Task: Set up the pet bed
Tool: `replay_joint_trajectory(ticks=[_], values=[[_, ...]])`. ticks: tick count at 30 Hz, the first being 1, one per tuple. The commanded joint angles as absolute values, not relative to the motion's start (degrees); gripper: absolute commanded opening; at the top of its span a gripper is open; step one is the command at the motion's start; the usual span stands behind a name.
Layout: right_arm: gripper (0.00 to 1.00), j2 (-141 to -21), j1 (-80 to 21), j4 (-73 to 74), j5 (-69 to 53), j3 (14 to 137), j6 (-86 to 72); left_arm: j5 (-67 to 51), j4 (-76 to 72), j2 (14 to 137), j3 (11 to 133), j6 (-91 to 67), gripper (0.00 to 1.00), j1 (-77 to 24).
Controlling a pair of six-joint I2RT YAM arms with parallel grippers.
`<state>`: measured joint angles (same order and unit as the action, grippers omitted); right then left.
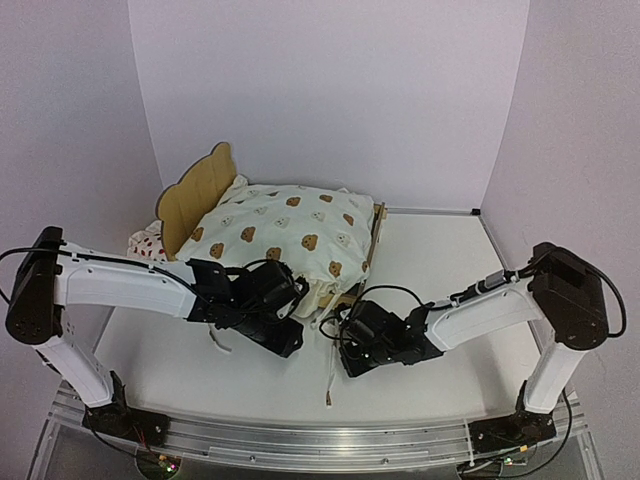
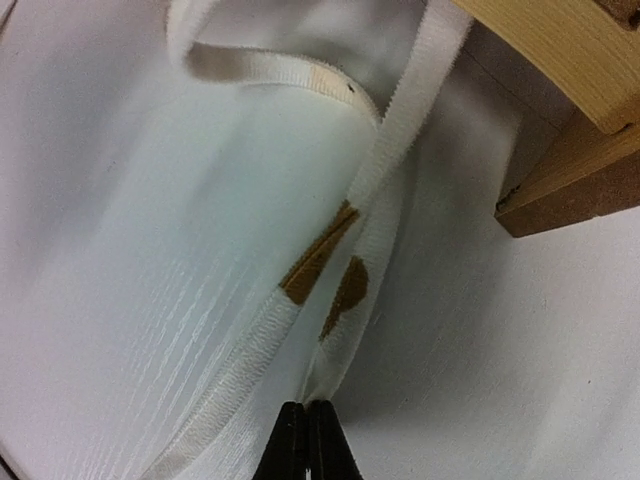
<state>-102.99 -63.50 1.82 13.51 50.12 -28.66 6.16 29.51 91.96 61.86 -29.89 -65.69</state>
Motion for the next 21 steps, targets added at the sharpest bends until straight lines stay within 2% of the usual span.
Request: replay_joint_trajectory(ticks=[1,12,21], values=[[0.00,-102.4,-64.4,5.5,11.7,45.5,-30.6,4.7,20.0,87.5,59.2,-27.2,0.52,-65.7],[0.00,-89.3,-64.5,7.2,7.2,40.0,-32.0,3.2,5.1,90.9,57.0,-21.0,0.54,-65.7],[0.00,-86.4,-64.5,7.4,6.4,40.1,-31.8,10.3,3.6,99.2,61.4,-20.4,0.52,-65.6]])
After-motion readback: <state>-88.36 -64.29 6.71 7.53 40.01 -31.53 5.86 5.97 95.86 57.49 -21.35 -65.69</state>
